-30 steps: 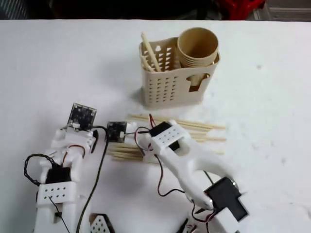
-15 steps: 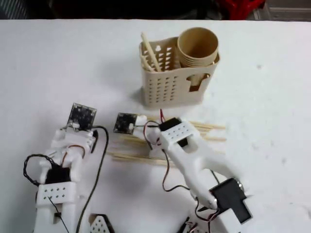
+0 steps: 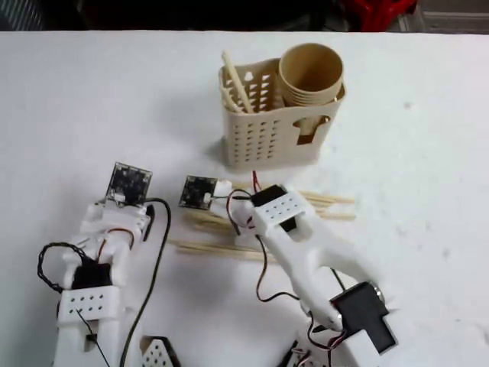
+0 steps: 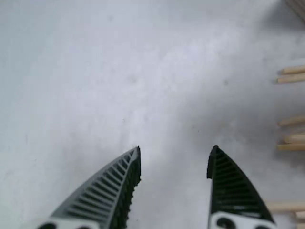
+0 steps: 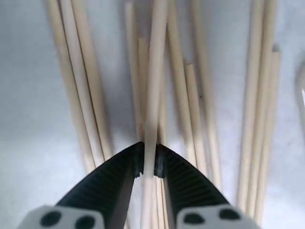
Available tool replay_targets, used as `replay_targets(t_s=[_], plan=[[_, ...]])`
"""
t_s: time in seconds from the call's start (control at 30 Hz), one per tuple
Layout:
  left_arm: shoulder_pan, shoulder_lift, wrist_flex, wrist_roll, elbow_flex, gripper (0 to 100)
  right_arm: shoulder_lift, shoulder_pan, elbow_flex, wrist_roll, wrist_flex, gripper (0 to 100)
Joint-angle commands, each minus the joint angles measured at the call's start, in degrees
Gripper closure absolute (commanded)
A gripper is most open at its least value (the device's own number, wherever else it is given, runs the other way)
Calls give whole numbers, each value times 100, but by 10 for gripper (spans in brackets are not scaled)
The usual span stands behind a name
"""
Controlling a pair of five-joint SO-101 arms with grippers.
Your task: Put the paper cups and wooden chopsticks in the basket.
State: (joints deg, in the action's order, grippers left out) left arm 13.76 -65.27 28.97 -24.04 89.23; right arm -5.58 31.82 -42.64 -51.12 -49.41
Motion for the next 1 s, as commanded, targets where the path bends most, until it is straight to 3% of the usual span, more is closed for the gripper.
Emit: replay_targets(t_s=[0.0, 0.43, 0.5, 0.6, 0.7, 0.97], plan=[[-75, -84, -149, -53, -53, 766, -330, -66, 53, 62, 66, 983], [-75, -84, -149, -53, -53, 766, -3451, -57, 571, 1002, -1174, 984], [-75, -84, -149, -53, -53, 766, -3820, -57, 826, 1424, -1182, 984], [-75, -84, -149, -53, -53, 766, -4268, -57, 1284, 2268, -866, 984], [-75, -84, -149, -53, -53, 766, -4374, -92, 1820, 2655, -365, 984], [-75, -84, -149, -53, -53, 766, -3336, -400, 3446, 3965, 1165, 984]])
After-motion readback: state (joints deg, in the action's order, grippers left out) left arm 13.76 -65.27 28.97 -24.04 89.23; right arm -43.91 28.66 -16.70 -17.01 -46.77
